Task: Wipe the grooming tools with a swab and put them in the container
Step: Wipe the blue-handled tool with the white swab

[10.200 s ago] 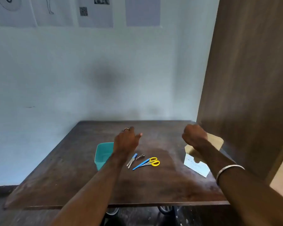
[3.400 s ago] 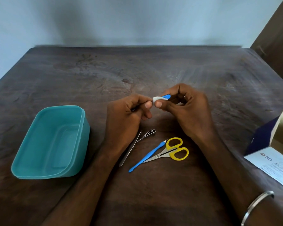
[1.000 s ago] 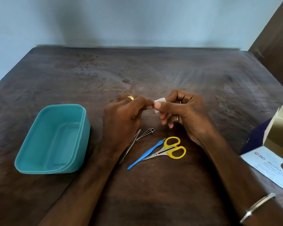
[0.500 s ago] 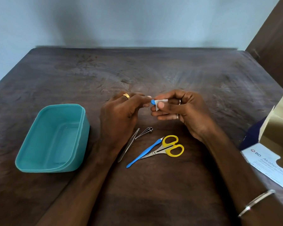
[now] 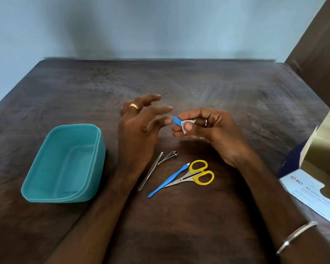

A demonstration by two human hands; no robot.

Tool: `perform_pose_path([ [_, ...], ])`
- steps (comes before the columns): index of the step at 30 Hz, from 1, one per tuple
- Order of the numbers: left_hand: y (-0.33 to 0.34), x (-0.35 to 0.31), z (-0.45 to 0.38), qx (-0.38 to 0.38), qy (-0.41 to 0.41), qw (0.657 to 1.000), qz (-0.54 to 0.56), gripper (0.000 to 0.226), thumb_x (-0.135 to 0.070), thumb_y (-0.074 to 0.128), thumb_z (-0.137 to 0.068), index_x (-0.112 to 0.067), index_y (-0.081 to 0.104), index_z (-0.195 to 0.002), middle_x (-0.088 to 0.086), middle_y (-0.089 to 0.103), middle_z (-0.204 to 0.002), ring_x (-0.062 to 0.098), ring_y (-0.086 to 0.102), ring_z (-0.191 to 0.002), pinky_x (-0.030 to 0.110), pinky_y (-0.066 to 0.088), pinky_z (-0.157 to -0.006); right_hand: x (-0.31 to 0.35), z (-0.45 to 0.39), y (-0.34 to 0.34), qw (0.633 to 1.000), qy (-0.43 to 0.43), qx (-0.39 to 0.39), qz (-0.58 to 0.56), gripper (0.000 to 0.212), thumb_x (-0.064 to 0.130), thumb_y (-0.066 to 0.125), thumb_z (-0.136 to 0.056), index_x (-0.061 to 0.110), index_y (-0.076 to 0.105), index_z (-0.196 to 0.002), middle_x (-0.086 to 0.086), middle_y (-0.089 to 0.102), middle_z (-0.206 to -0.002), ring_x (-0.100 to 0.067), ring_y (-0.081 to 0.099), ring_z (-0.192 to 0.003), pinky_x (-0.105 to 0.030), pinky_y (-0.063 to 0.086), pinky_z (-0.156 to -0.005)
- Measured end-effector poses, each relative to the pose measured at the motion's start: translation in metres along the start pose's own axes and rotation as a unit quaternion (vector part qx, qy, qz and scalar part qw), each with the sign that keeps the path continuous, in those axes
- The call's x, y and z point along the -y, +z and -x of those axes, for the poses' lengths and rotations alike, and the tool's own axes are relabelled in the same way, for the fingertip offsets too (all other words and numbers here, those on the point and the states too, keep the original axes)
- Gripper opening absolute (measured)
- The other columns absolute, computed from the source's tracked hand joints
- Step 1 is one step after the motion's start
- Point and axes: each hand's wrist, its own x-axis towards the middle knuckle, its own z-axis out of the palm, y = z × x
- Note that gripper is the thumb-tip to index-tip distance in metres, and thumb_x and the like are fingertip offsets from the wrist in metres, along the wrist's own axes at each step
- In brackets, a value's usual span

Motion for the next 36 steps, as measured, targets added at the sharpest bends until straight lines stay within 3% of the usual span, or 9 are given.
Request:
perform_pose_path([
  [3,0.0,-0.007,0.0,0.013,-0.178,0.975,0.132,0.045,-0.01,0.079,-0.078,-0.023,0.067,-0.119,-0.004,0.07,-0.107,0.01,0.066,-0.098,0.035,0.058,-0.082,-0.001,0.0,0.003,1.0,-0.006,-0.003,0.019,0.02,0.006,0.067,-0.087,0.01,0.071,-0.106,-0.011,0.079,-0.097,-0.029,0.077,-0.085,-0.037,0.061,-0.078],
  [5,-0.001,-0.008,-0.002,0.025,-0.268,0.931,0.247,0.053,-0.003,0.077,-0.079,-0.019,0.061,-0.126,0.003,0.073,-0.09,0.015,0.07,-0.087,0.04,0.058,-0.087,-0.001,-0.001,0.005,0.999,-0.023,-0.006,0.047,0.02,0.007,0.067,-0.089,0.007,0.071,-0.108,-0.009,0.079,-0.096,-0.026,0.077,-0.082,-0.033,0.058,-0.07],
  [7,-0.002,-0.007,-0.005,0.031,-0.327,0.875,0.355,0.056,0.002,0.075,-0.079,-0.013,0.057,-0.13,0.007,0.071,-0.077,0.02,0.07,-0.076,0.038,0.058,-0.081,-0.001,-0.001,0.007,0.998,-0.045,-0.006,0.044,0.022,0.002,0.069,-0.086,0.001,0.071,-0.108,-0.011,0.079,-0.096,-0.023,0.076,-0.075,-0.025,0.057,-0.066],
  [11,-0.004,-0.006,-0.008,0.042,-0.404,0.786,0.466,0.048,0.004,0.07,-0.078,-0.006,0.061,-0.124,0.013,0.071,-0.082,0.022,0.069,-0.071,0.032,0.059,-0.071,-0.004,-0.001,0.012,0.996,-0.083,0.001,0.03,0.03,-0.007,0.075,-0.075,-0.007,0.071,-0.105,-0.005,0.079,-0.085,-0.015,0.073,-0.073,-0.022,0.056,-0.07],
  [17,-0.005,-0.004,-0.009,0.084,-0.426,0.745,0.507,0.041,-0.005,0.068,-0.071,-0.002,0.069,-0.112,0.016,0.072,-0.088,0.022,0.07,-0.075,0.028,0.058,-0.068,-0.004,0.0,0.02,0.995,-0.102,-0.013,-0.002,0.03,-0.006,0.075,-0.069,-0.003,0.071,-0.099,-0.004,0.076,-0.07,-0.017,0.071,-0.061,-0.018,0.054,-0.058],
  [22,-0.004,-0.004,-0.008,0.089,-0.427,0.731,0.525,0.035,0.0,0.063,-0.08,-0.003,0.067,-0.114,0.014,0.072,-0.086,0.021,0.07,-0.074,0.027,0.058,-0.067,-0.003,0.0,0.02,0.995,-0.097,-0.02,-0.008,0.025,-0.011,0.073,-0.074,-0.005,0.071,-0.098,-0.013,0.076,-0.076,-0.018,0.071,-0.059,-0.016,0.051,-0.055],
  [27,-0.002,-0.005,-0.008,0.067,-0.421,0.735,0.528,0.032,0.001,0.06,-0.085,-0.007,0.067,-0.116,0.009,0.07,-0.083,0.018,0.07,-0.074,0.028,0.058,-0.068,-0.004,0.0,0.015,0.995,-0.083,-0.037,0.037,0.019,0.012,0.077,-0.074,0.008,0.076,-0.093,-0.011,0.078,-0.083,-0.025,0.072,-0.061,-0.026,0.047,-0.052],
  [32,0.001,-0.008,-0.008,0.038,-0.394,0.786,0.474,0.028,0.0,0.055,-0.092,-0.012,0.069,-0.113,0.005,0.066,-0.075,0.021,0.069,-0.067,0.034,0.059,-0.072,-0.005,-0.004,0.009,0.987,-0.062,-0.14,0.043,0.011,0.017,0.073,-0.086,0.012,0.072,-0.095,-0.008,0.079,-0.085,-0.026,0.072,-0.059,-0.029,0.043,-0.049],
  [36,0.005,-0.009,-0.002,0.067,-0.321,0.882,0.339,0.025,-0.005,0.061,-0.092,-0.017,0.073,-0.11,0.01,0.068,-0.078,0.019,0.063,-0.064,0.04,0.058,-0.073,-0.004,-0.005,0.008,0.978,-0.045,-0.194,0.059,0.01,0.019,0.069,-0.092,0.013,0.071,-0.099,-0.001,0.08,-0.089,-0.024,0.074,-0.063,-0.025,0.038,-0.043],
])
